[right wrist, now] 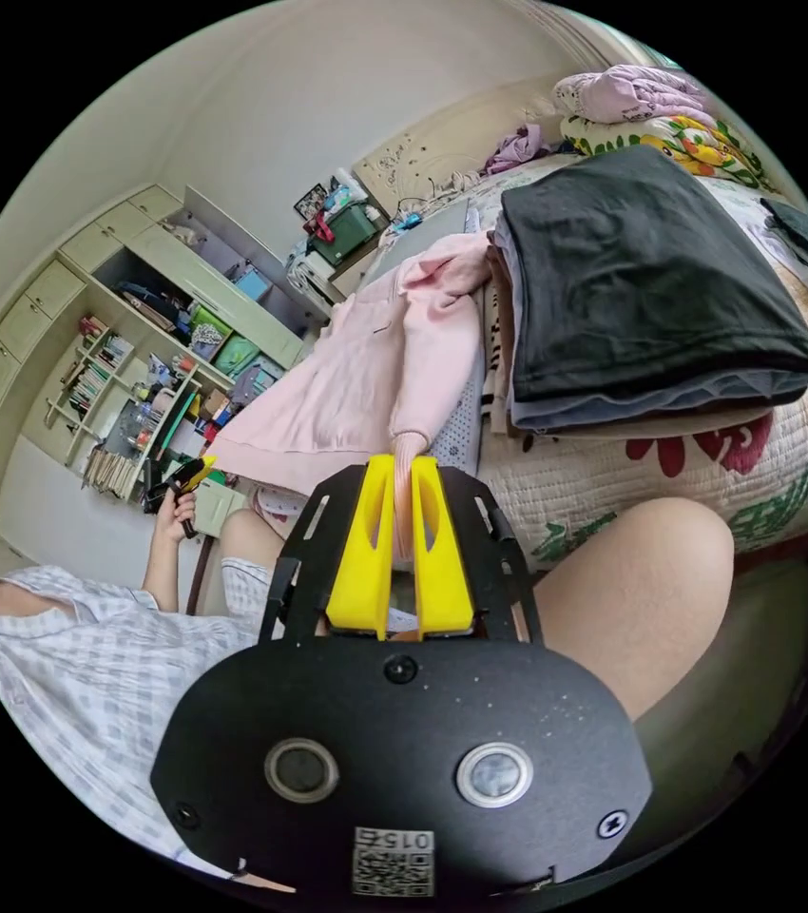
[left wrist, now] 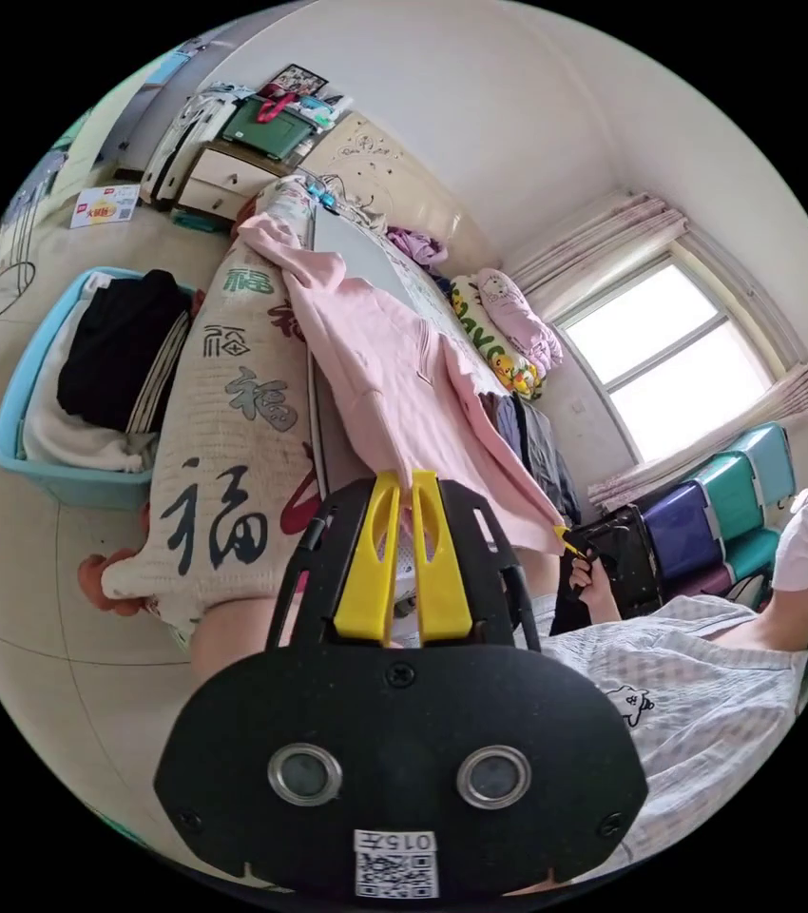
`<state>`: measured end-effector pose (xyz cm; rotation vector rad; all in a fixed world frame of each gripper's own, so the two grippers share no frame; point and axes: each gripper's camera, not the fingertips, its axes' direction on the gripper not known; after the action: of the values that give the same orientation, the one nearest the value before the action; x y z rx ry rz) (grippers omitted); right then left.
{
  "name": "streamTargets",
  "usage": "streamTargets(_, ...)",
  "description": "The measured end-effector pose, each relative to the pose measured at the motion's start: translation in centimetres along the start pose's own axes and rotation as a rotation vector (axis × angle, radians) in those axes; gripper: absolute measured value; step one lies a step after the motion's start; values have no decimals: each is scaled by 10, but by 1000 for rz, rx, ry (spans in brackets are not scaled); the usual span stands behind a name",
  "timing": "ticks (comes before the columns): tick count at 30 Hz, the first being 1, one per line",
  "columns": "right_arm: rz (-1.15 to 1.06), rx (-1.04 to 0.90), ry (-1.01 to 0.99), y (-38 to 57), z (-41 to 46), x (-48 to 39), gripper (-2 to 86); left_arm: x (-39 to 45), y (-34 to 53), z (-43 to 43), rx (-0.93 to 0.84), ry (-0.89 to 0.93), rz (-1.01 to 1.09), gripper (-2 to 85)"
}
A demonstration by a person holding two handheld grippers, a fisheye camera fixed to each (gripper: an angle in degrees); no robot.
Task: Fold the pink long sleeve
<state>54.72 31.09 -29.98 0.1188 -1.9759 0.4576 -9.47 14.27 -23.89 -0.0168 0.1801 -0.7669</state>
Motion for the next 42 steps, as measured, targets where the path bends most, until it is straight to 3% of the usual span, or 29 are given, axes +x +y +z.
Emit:
streamTargets(9,-48,-115,200,-36,20,25,37,62,37,-13,-147,-116,69,-2)
streamTargets(12,-11,-143,137,-55,20,47,40,70,43,-15,-182,-178,64,1)
streamTargets(16,41,-63,80,-80,-7,74,55,68,42,-39,-129,-124,20,13)
streamTargets(20,-28,54,179,-137,-34,79,66,78,20,-73,-15,-232,44,42)
streamTargets(23,-95,111,205,-206,-23,70,95,92,-15,-76,19,-243,101,79)
streamTargets(29,-202,138,62,-395,54,58,108,124,-78,-21,-2,-123,244,84)
streamTargets(33,-122,70,51,-550,132,69,131,119,-108,18,-9,-112,254,85)
streamTargets(36,14,12,149,-651,186,93,143,93,-135,29,24,-82,194,85)
streamTargets(39,128,7,142,-719,228,129,145,58,-157,27,101,-115,127,83)
streamTargets(42,250,-46,296,-770,270,164,141,18,-157,30,168,42,81,69)
